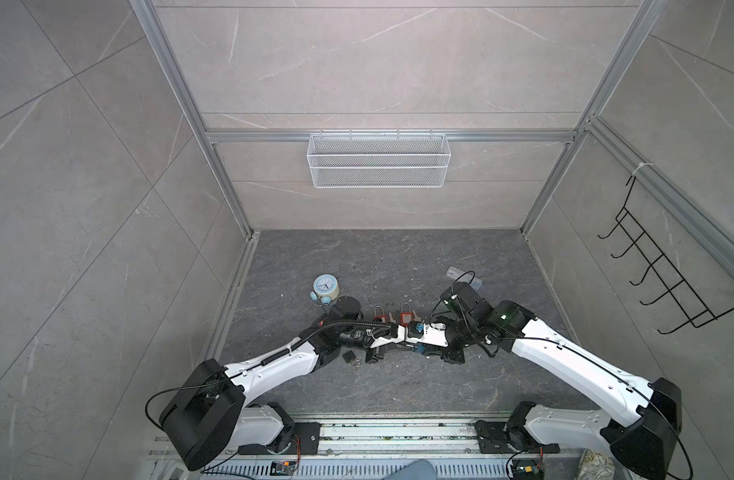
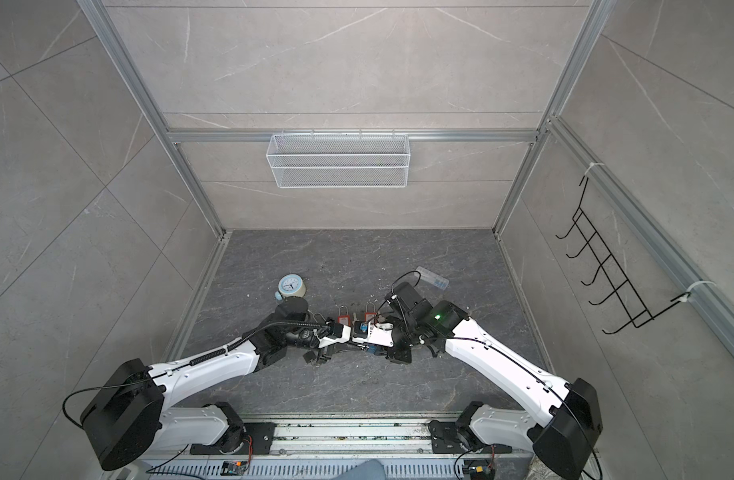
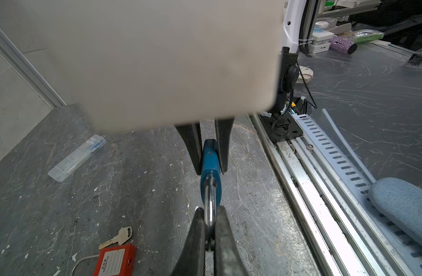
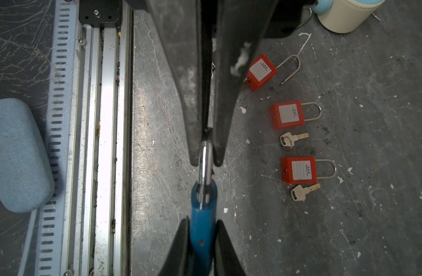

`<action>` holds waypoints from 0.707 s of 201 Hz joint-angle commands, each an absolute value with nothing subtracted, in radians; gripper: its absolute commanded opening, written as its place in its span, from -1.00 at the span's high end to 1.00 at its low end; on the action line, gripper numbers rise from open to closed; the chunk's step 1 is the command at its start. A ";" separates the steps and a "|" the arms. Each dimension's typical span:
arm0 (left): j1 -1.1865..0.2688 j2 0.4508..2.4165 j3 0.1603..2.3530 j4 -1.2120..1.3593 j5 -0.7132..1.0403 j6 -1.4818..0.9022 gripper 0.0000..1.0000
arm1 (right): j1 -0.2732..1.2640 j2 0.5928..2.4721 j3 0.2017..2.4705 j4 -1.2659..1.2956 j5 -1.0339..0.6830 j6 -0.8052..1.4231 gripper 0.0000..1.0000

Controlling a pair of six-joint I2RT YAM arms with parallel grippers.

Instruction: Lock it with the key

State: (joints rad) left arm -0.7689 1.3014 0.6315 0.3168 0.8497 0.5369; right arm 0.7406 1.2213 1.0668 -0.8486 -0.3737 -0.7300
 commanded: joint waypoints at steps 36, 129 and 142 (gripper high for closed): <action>-0.818 1.371 0.665 0.454 0.932 0.412 1.00 | 0.803 1.166 1.014 -0.288 -0.468 -0.811 1.00; -0.772 1.382 0.666 0.468 0.974 0.354 1.00 | 0.826 1.116 0.974 -0.277 -0.387 -0.857 1.00; -0.772 1.370 0.664 0.449 0.955 0.377 1.00 | 0.825 1.120 0.991 -0.334 -0.410 -0.853 1.00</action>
